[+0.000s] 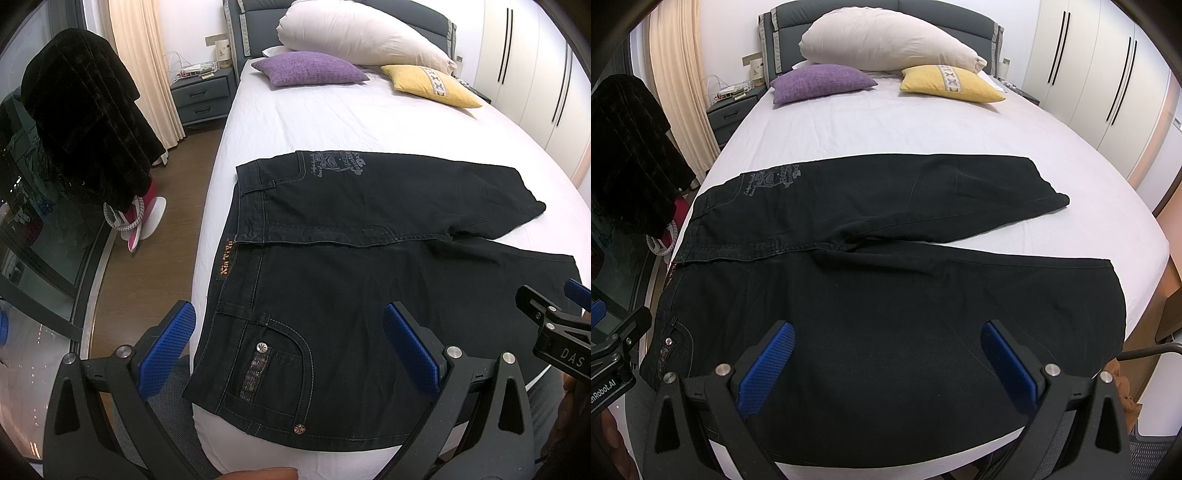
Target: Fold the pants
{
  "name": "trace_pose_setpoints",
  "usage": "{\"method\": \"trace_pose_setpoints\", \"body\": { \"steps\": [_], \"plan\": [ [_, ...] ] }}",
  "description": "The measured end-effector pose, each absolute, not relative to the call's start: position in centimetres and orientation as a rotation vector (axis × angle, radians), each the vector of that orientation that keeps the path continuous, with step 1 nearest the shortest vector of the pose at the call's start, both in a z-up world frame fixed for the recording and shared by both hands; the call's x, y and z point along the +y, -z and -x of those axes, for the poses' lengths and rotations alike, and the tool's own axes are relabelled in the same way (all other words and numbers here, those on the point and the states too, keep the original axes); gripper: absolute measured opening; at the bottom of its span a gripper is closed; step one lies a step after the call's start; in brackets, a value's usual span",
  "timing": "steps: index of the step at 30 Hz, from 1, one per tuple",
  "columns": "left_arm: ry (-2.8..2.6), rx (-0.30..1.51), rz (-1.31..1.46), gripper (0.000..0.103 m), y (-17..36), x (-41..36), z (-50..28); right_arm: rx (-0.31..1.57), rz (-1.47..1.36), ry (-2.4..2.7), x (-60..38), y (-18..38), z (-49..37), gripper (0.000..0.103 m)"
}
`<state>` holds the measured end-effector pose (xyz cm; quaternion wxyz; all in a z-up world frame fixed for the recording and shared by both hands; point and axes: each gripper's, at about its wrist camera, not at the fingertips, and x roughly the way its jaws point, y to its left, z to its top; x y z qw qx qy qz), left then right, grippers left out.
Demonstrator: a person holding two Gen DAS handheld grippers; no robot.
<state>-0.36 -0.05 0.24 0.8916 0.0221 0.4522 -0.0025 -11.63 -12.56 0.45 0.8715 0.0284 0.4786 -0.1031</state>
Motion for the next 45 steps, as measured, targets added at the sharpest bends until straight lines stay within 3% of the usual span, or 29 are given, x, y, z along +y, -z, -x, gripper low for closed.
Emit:
{"method": "trace_pose_setpoints", "body": {
  "steps": [45],
  "plan": [
    [0.006, 0.941, -0.051, 0.103, -0.19, -0.07, 0.60, 1.002, -0.065, 0.202, -11.63, -0.13, 11.67, 0.103]
  ]
}}
